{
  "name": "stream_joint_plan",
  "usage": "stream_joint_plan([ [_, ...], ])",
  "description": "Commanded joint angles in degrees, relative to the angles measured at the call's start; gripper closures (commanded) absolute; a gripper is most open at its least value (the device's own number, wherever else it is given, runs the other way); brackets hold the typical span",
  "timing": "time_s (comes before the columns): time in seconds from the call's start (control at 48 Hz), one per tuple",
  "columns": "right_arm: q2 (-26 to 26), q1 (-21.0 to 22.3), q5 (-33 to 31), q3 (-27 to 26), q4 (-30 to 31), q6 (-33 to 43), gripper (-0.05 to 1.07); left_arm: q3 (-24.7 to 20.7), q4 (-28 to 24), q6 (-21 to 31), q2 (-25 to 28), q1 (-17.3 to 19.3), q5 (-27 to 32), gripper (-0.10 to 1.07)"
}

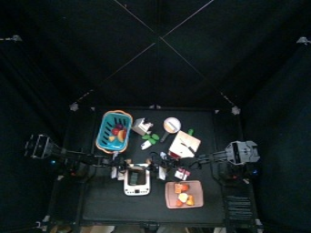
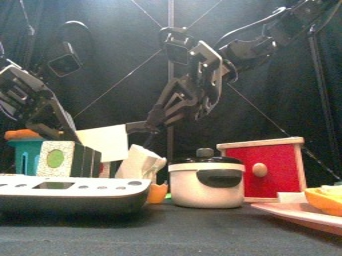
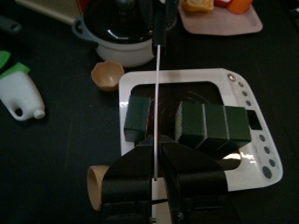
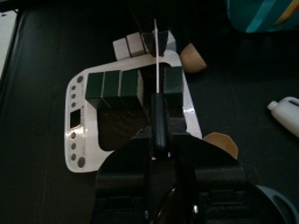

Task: Cut sushi roll

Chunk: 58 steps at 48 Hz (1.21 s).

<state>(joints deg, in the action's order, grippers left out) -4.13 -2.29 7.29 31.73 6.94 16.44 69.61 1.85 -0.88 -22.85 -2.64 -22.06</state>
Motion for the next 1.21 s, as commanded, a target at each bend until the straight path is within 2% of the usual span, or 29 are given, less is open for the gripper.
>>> stream_joint_plan([
  [0.0,2.5,-0.8,0.6,-2.9,0.1,0.0,0.52,-1.8,-0.1,0.2,-3.3,-0.8,-1.0,0.53],
  [0.333,2.6,-4.5,0.6,-2.8,0.2,0.0,0.52,-0.8,0.3,0.4,-4.0,-5.9,-0.9,0.53],
  [0.958,1.0,-4.2,0.6,-2.5,-0.4,0.1,0.52,1.2,5.4,0.4,-3.7,-8.1,-0.2,0.53],
  [1.188,0.3,-4.2,0.6,-2.5,-0.7,0.1,0.52,1.1,5.5,0.4,-0.8,-8.1,-0.1,0.53],
])
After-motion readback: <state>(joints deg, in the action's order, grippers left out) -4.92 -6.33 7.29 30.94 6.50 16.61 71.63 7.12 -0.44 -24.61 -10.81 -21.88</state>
